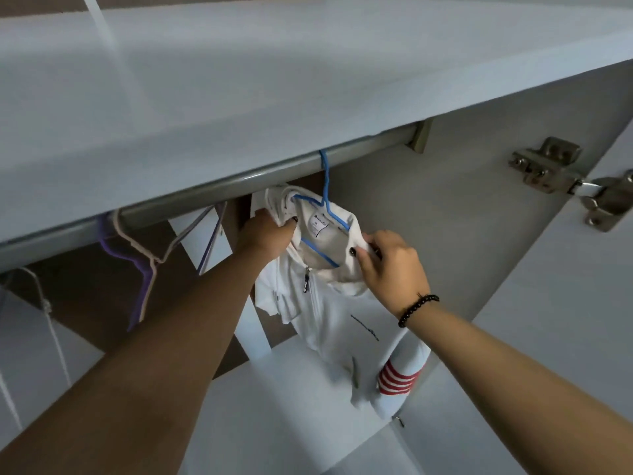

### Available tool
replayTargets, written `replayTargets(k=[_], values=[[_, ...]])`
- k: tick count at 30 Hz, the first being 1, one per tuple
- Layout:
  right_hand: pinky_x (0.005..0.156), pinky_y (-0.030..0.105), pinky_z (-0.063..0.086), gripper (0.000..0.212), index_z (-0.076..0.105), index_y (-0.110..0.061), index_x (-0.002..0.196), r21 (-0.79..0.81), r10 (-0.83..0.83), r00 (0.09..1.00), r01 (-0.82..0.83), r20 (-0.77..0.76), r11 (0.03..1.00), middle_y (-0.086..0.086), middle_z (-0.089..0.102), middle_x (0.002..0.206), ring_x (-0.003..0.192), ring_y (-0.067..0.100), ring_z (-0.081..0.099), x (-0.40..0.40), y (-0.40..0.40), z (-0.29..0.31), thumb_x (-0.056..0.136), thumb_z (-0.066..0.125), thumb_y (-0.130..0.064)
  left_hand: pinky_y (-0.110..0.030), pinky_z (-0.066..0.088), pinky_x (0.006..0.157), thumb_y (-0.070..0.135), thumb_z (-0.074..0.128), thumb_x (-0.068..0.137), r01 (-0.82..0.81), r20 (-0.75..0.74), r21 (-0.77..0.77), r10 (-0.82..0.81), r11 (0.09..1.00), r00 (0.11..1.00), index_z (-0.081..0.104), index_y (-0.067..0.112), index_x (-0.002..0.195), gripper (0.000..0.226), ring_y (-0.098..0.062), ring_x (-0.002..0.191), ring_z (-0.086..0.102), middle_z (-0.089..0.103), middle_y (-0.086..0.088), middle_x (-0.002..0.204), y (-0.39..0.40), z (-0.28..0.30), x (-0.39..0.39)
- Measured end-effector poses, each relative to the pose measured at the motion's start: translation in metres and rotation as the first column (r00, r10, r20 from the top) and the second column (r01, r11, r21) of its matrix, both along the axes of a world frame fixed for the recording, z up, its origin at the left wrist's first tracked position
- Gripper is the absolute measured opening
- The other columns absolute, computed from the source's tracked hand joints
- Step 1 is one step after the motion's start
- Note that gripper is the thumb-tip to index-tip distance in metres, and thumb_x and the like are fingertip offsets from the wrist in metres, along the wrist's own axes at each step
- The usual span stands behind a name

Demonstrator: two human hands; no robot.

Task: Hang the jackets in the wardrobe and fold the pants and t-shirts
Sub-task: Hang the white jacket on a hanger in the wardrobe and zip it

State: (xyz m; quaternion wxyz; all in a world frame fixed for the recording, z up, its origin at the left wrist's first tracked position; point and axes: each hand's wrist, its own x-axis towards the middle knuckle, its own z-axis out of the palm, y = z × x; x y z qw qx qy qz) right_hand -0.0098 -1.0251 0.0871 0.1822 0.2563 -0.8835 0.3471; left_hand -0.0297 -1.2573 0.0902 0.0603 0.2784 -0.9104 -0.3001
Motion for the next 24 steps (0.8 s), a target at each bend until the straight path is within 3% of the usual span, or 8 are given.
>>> replayTargets(k=[5,8,12,14,16,19,22,24], values=[[0.056,0.034,0.043,0.018,0.059,-0.010,0.099,0.001,-0.053,0.999,0.053,-0.012,0.999,0.008,0.065,0.084,0.072,0.034,0.061,0.022,0.010,-0.009,0.093,0.055,-0.026,-0.032,0.042,0.079,0.018,0.042,0.095,0.059,-0.072,-0.103,-0.067,0.993,0.995,0.061,0.000,0.095,0.026,-0.039,0.102,0.059,0.065,-0.023,0.107,0.027,0.004,0.002],[0.054,0.032,0.038,0.020,0.057,-0.009,0.105,0.034,-0.076,0.997,0.076,0.002,0.997,0.013,0.066,0.074,0.066,0.041,0.060,0.030,0.013,-0.012,0.094,0.054,-0.026,-0.028,0.045,0.075,0.012,0.045,0.094,0.114,-0.226,0.110,-0.086,0.987,0.970,0.060,0.003,0.087,0.019,-0.033,0.093,0.062,0.067,-0.020,0.098,0.046,0.004,0.002],[0.054,0.036,0.045,0.026,0.061,-0.013,0.101,-0.090,-0.152,0.988,0.154,0.030,0.984,0.011,0.063,0.064,0.063,0.041,0.059,0.021,0.024,-0.006,0.089,0.051,-0.034,-0.046,0.055,0.081,0.023,0.044,0.091,0.172,-0.374,0.365,-0.025,0.915,0.927,0.057,0.012,0.086,0.017,-0.036,0.083,0.067,0.069,-0.015,0.091,0.064,0.017,-0.001],[0.055,0.034,0.044,0.030,0.063,-0.013,0.099,-0.137,-0.191,0.981,0.196,0.045,0.971,0.009,0.063,0.064,0.065,0.040,0.059,0.016,0.034,-0.003,0.088,0.049,-0.037,-0.035,0.054,0.070,0.019,0.044,0.094,0.200,-0.420,0.442,0.005,0.874,0.908,0.056,0.011,0.084,0.017,-0.029,0.068,0.063,0.066,-0.008,0.077,0.075,0.027,0.001],[0.059,0.035,0.046,0.024,0.065,-0.013,0.102,-0.152,-0.231,0.970,0.240,0.072,0.959,0.010,0.065,0.070,0.071,0.040,0.060,0.011,0.045,0.000,0.092,0.053,-0.031,-0.025,0.048,0.060,0.010,0.043,0.097,0.218,-0.437,0.445,-0.002,0.869,0.900,0.056,0.008,0.084,0.019,-0.020,0.060,0.058,0.063,-0.002,0.071,0.086,0.031,0.005],[0.064,0.034,0.046,0.022,0.065,-0.016,0.109,-0.125,-0.258,0.958,0.273,0.122,0.954,0.011,0.069,0.082,0.082,0.038,0.062,0.004,0.059,0.006,0.092,0.056,-0.027,-0.027,0.050,0.067,0.008,0.043,0.095,0.232,-0.438,0.375,-0.049,0.898,0.898,0.057,0.014,0.073,0.027,-0.021,0.064,0.061,0.065,0.000,0.072,0.094,0.026,0.012],[0.062,0.030,0.040,0.024,0.062,-0.019,0.113,-0.039,-0.250,0.953,0.261,0.172,0.965,0.010,0.070,0.091,0.089,0.036,0.062,-0.001,0.068,0.012,0.094,0.053,-0.032,-0.022,0.050,0.060,0.008,0.041,0.097,0.229,-0.426,0.377,-0.051,0.897,0.903,0.065,0.003,0.087,0.026,-0.014,0.057,0.059,0.064,0.000,0.068,0.102,0.024,0.022],[0.063,0.029,0.037,0.027,0.059,-0.020,0.117,0.029,-0.228,0.952,0.227,0.202,0.973,0.010,0.069,0.096,0.093,0.035,0.061,-0.001,0.072,0.015,0.096,0.050,-0.034,-0.025,0.051,0.063,0.008,0.041,0.096,0.234,-0.417,0.345,-0.075,0.909,0.906,0.066,0.004,0.084,0.028,-0.014,0.057,0.059,0.065,0.000,0.066,0.109,0.026,0.034]])
